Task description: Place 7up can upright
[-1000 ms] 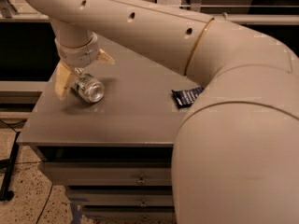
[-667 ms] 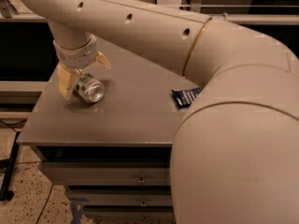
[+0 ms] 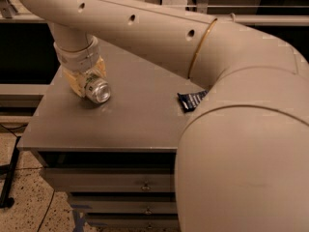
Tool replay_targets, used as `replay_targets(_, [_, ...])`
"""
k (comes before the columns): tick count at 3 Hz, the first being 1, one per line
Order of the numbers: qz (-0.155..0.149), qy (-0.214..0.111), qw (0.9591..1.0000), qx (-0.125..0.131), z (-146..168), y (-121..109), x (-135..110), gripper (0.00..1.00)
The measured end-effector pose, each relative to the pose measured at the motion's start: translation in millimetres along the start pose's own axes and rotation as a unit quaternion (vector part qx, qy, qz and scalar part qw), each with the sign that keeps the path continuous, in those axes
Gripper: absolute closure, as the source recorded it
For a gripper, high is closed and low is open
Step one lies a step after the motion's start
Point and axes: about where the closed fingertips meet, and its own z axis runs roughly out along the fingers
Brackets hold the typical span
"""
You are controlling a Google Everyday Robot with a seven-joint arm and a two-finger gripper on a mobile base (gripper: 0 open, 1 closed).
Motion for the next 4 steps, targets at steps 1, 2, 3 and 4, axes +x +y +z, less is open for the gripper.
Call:
replay_targets(1, [-0.011,-0.004,0.9999,-0.001,-2.4,0.8,-1.6,0.87])
replay_targets(2, [-0.03,-0.014,0.9995,-0.003,-9.5,-0.4,-1.0,1.0])
replay_targets(3, [-0.064,-0.038,0.9972,-0.007,-23.9,-1.9,0.5,1.0])
replay_targets(4, [-0.115,-0.086,0.9894,-0.022,-42.5,-2.8,2.5,1.0])
